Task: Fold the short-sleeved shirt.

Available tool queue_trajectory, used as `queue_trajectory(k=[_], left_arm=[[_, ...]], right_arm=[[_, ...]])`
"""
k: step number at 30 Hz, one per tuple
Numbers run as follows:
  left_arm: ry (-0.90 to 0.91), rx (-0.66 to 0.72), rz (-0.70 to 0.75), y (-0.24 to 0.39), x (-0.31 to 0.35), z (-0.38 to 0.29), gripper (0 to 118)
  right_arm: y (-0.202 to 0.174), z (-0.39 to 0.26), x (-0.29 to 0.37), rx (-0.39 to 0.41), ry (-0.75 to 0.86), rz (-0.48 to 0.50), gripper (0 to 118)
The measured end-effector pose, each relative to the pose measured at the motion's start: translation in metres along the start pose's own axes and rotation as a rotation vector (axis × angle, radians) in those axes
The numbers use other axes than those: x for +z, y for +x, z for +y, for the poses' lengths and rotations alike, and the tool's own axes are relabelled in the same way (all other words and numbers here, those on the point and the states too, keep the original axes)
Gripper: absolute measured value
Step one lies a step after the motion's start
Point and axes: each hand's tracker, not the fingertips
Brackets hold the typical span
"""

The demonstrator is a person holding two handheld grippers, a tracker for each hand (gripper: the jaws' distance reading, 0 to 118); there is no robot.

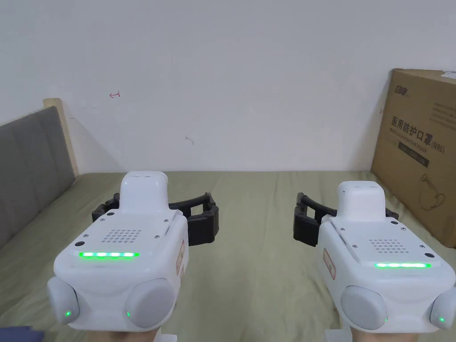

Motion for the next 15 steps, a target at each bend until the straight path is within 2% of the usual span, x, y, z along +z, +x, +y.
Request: queue_trajectory(k=[8,15], left_arm=[[-0.039,-0.044,-0.016,0.0034,-0.0019,-0.0088,110],[-0.034,-0.092,0.035,0.0084,-0.0008,-0.0099,110]], right_arm=[[-0.001,-0.0026,-0.0005,-0.002,-0.014,0.001,81],[0.0013,-0.0018,0.0008,0.002,-0.012,-0.003,81]])
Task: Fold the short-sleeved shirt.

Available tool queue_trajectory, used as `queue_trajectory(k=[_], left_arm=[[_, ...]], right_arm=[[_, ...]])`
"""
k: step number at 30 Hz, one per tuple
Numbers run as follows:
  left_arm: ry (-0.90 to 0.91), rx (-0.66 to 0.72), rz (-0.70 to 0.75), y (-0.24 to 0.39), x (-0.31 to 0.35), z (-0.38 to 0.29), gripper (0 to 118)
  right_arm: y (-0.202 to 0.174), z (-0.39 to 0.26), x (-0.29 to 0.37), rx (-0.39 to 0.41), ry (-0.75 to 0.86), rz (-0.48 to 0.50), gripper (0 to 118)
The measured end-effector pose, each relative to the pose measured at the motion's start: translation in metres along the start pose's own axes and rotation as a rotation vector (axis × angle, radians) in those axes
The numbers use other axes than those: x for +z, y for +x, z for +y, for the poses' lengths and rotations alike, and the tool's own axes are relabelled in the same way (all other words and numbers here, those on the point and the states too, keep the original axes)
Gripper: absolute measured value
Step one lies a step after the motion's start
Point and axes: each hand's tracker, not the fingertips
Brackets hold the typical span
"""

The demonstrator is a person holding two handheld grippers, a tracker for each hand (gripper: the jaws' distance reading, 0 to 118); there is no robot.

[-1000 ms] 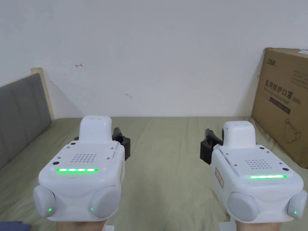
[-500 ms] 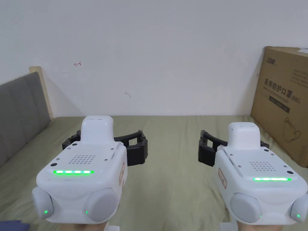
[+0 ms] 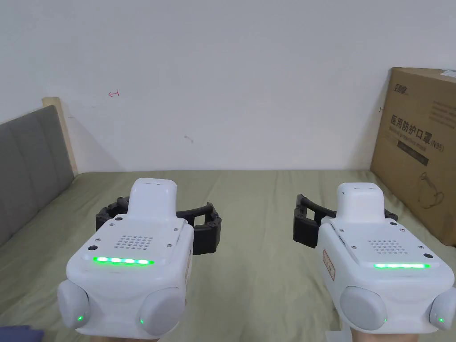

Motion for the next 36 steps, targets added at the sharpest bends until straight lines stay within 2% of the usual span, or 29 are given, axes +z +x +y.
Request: queue_trajectory(k=[6,11,19,26,36], left_arm=[[-0.037,-0.025,0.036,0.007,0.002,0.005,110],[-0.088,0.016,0.044,0.006,0.0,0.007,110],[-0.058,-0.032,0.033,0.01,0.003,0.008,110],[-0.083,0.014,0.0,0.012,0.003,0.01,110],[-0.103,0.001,0.016,0.018,0.001,0.009,110]], right_arm=[[0.001,-0.003,-0.001,-0.004,-0.014,-0.007,81],[0.001,-0.006,-0.001,-0.004,-0.019,-0.01,81],[0.003,-0.005,0.0,-0.008,-0.024,-0.019,81],[0.002,-0.005,0.001,-0.002,-0.026,-0.016,81],[0.002,-0.006,-0.001,0.007,-0.035,-0.018,81]])
